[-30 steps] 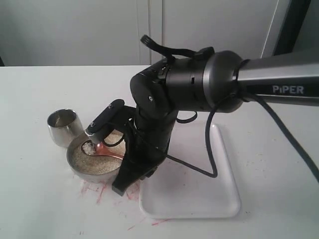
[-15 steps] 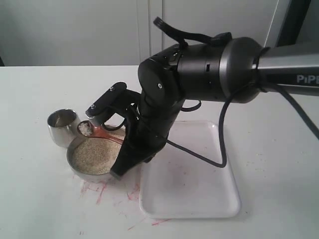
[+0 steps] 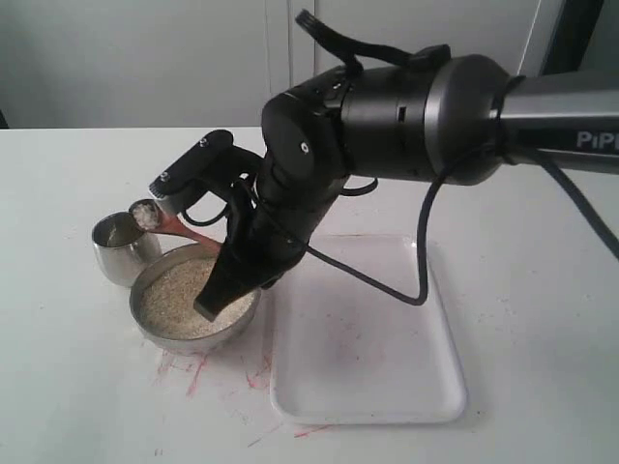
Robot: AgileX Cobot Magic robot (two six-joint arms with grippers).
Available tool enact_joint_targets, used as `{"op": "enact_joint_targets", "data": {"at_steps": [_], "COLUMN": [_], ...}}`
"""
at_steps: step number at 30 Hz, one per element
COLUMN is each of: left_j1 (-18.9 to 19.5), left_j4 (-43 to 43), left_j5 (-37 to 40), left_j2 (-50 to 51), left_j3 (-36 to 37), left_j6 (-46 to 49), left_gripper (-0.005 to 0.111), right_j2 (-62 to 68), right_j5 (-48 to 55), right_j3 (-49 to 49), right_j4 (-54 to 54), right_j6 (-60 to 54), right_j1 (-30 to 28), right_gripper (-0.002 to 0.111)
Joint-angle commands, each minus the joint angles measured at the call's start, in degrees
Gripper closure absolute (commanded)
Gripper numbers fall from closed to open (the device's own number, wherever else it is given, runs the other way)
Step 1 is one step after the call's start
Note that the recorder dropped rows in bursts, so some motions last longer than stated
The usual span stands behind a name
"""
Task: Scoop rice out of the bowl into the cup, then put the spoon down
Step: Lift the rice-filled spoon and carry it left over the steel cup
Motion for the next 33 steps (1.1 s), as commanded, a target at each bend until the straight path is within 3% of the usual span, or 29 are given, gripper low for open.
{"op": "enact_joint_targets", "data": {"at_steps": [1,25,33], "left_j1": [-0.1,-0.1,-0.1], "left_j4": [-0.2,-0.2,-0.2], "left_j5": [-0.3,-0.3,-0.3], "left_j2": [-0.2,-0.2,-0.2], "left_j3": [-0.2,-0.2,-0.2], "left_j6": [-0.1,-0.1,-0.1], "left_gripper": [0.092,0.092,0.092], "right_j2": [0.9,12.1,15.2], "right_j5": [0.8,8.3,10.2], "right_j3": [-3.0,-18.6,-22.6], "right_j4": [0.1,-3.2,-15.4], "right_j6": [0.0,-0.1,2.7], "right_j1": [-0.4,-0.2,2.3], "right_gripper": [0.108,0.108,0.108]}}
